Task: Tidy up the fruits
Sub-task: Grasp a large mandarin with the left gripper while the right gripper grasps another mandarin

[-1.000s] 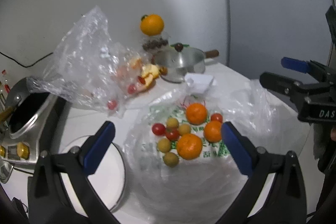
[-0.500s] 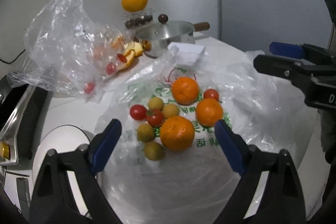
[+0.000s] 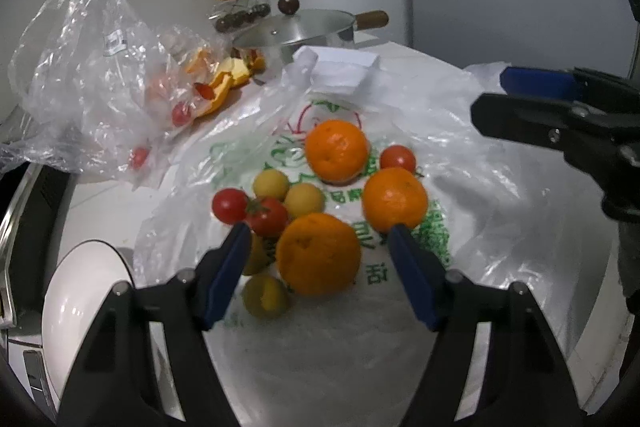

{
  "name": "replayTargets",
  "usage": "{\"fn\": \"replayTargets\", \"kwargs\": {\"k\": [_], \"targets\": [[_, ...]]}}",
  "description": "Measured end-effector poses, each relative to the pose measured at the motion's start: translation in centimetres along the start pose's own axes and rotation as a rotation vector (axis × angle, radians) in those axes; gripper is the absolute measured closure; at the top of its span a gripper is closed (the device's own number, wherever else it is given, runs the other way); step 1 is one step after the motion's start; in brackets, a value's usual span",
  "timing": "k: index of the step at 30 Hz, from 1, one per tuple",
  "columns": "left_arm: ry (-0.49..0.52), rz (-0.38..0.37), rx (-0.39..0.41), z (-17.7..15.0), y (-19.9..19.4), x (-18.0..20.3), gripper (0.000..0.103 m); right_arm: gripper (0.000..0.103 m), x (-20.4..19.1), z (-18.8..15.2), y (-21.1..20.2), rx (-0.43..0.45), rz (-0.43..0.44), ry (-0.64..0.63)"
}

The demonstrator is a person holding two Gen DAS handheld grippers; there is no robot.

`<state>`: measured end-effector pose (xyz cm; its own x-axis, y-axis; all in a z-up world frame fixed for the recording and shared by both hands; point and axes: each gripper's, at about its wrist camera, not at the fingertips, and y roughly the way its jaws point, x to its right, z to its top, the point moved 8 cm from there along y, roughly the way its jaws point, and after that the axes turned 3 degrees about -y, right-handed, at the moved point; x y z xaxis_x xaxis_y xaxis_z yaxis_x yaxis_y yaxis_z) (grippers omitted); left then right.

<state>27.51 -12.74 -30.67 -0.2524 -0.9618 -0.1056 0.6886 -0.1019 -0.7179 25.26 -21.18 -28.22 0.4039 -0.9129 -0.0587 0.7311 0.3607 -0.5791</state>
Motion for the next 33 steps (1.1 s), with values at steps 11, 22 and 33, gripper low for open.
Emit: {"fn": "replayTargets", "kwargs": {"k": [11,22,33], "targets": [[-0.039,-0.071,-0.029,-0.6,0.9,-0.6,0.057,0.037,-1.3,-0.6,1.6,-0.035,0.037,-0.024],[-0.04,-0.118,0.006,-0.4,-1.4,-0.4,0.057,0.05,-2.8,-1.6,4.0,-0.099,0.078,0.008],[-0.082,-0.123,0.047,-0.6,-3.5,-2.8,0.057,0.05,-4.3,-3.2,6.3,-0.187,0.06,-0.001]]}}
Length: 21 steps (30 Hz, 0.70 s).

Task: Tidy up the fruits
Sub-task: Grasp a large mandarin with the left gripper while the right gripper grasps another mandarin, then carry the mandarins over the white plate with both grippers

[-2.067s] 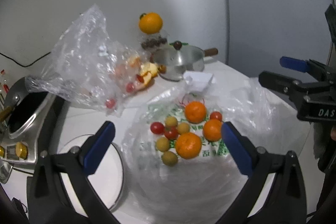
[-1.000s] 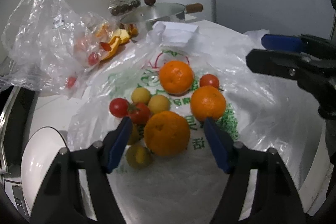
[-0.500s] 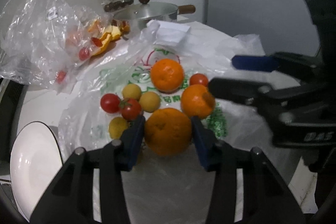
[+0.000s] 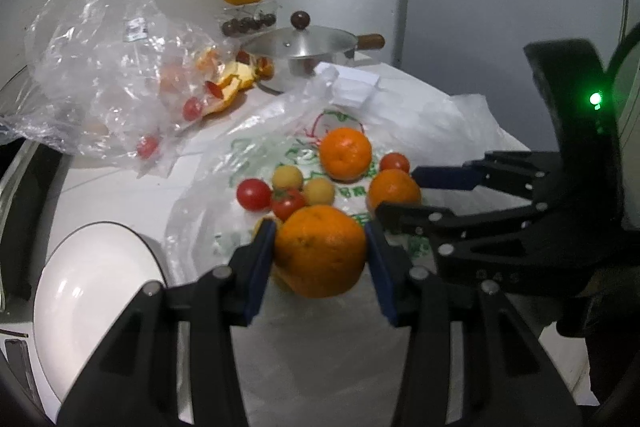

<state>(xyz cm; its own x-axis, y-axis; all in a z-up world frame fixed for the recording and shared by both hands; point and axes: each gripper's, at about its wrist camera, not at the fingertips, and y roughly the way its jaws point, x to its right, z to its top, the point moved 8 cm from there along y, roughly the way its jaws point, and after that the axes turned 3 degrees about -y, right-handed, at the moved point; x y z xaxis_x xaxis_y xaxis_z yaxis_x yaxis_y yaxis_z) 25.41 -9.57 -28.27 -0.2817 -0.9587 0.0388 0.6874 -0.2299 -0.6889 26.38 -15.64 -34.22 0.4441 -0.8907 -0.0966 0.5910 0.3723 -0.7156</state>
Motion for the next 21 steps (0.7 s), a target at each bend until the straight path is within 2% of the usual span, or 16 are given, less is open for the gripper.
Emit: {"fn": "replayTargets", "kwargs": {"k": [3,6,13,21], "targets": [[-0.008,-0.004,0.011,0.0,-0.6,-0.4,0.057,0.051,0.0,-0.1,0.3,-0.017,-0.016,-0.007],[-0.013,-0.004,0.02,-0.1,-1.0,-0.6,0.057,0.06,-0.2,-0.1,0.5,-0.024,-0.018,-0.016],[-0.031,0.003,0.054,-0.2,-2.8,-1.2,0.057,0.061,-0.7,-0.1,0.3,-0.025,-0.037,-0.033],[-0.049,0.007,0.087,-0.5,-5.1,-2.0,0.057,0.061,-2.7,0.8,-1.8,0.014,-0.04,-0.06]]}}
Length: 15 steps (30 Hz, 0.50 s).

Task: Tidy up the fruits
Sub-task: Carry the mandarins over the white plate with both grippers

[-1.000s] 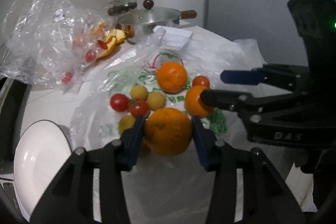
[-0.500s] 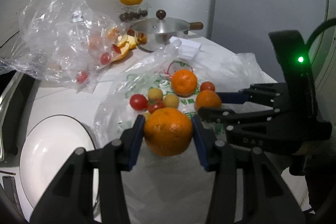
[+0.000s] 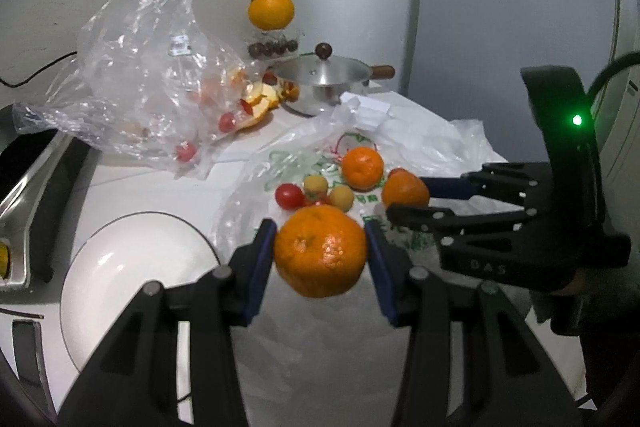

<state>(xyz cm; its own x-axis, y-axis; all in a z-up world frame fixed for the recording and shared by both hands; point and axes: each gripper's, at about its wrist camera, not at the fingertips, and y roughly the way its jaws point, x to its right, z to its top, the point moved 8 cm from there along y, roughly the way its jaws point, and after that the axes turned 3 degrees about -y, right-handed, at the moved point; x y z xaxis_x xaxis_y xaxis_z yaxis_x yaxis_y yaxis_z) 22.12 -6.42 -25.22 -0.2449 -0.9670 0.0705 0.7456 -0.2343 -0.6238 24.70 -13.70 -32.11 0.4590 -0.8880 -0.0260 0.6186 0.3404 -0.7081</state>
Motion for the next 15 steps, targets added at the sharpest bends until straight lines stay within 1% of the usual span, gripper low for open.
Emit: {"fn": "replayTargets", "kwargs": {"k": [15], "targets": [[-0.033,0.018,0.044,-0.9,-3.6,-2.3,0.057,0.061,-3.6,1.1,-2.2,0.034,0.001,-0.048]]}}
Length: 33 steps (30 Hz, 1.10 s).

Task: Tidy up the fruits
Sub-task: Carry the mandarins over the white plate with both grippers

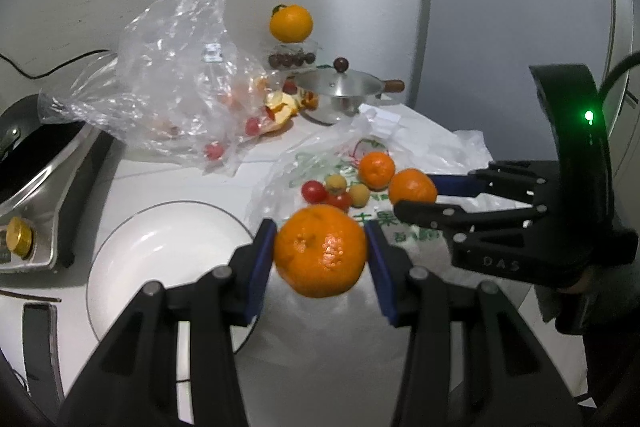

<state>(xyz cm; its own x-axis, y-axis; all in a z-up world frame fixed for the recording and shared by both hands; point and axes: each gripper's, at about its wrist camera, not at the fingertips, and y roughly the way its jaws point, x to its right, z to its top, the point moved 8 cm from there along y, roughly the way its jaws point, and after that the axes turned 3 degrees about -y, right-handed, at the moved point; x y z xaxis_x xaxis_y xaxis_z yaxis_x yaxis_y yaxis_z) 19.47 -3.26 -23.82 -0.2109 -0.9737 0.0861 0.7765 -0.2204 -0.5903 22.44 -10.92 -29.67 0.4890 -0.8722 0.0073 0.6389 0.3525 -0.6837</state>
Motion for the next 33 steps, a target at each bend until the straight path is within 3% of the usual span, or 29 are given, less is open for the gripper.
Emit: {"fn": "replayTargets", "kwargs": {"k": [25,33], "targets": [[-0.088,0.091,0.044,-1.8,-3.1,-8.1,0.057,0.061,-6.4,2.6,0.8,0.004,0.026,-0.082],[-0.101,0.173,0.031,-2.9,-2.9,-11.8,0.057,0.061,-8.3,3.1,2.0,-0.01,0.044,-0.105]]}}
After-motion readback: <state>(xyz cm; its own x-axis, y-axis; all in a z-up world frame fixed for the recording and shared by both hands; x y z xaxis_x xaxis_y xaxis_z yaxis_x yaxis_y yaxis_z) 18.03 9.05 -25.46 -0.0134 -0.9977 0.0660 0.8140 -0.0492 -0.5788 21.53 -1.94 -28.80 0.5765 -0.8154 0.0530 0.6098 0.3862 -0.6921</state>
